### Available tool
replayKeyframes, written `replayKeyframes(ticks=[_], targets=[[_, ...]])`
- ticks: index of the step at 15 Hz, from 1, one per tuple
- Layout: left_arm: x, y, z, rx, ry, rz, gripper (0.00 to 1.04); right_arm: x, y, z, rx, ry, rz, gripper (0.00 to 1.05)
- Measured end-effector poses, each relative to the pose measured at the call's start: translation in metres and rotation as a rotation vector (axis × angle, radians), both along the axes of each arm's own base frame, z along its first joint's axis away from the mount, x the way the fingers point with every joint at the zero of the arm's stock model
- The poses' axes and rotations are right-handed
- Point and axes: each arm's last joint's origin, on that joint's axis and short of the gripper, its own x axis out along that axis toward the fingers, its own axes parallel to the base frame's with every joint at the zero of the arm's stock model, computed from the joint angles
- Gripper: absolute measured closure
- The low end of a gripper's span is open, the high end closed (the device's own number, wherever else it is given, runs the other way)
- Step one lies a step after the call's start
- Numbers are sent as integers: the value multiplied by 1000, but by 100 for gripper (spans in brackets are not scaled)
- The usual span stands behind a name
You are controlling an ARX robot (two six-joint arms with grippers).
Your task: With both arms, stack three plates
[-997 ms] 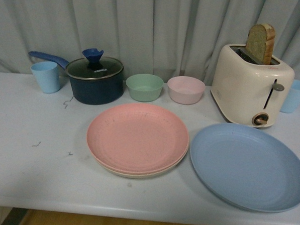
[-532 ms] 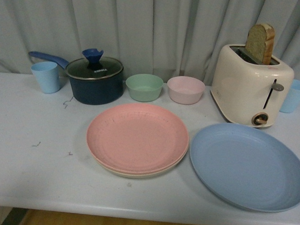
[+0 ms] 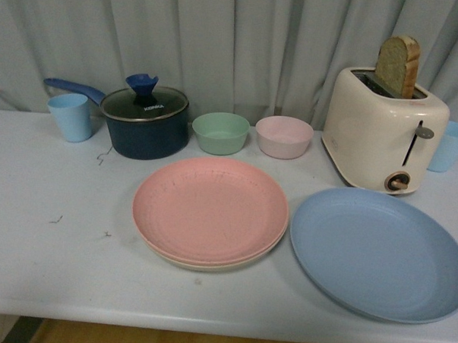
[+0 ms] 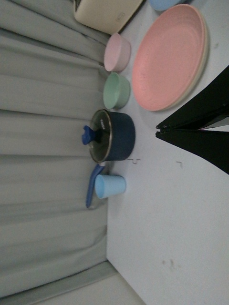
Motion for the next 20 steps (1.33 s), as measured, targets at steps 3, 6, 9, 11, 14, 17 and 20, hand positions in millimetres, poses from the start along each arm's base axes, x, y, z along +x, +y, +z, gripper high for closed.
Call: replayKeyframes(ticks=[3,6,9,11,14,17,20], targets=[[0,0,-2,0,18,3,103,0,0,0,0,0,0,6],[0,0,-3,0,22,2,103,0,0,0,0,0,0,6],[0,0,-3,0,22,2,70,0,0,0,0,0,0,6],[0,0,-3,0,22,2,43,0,0,0,0,0,0,6],[0,0,-3,0,22,3,6,0,0,-2,22,86,67,6],[0,0,-3,0,22,3,7,30,-22,21,180,219,277,6],[0,0,-3,0,22,2,7,94,-55,38,233,213,139,6]])
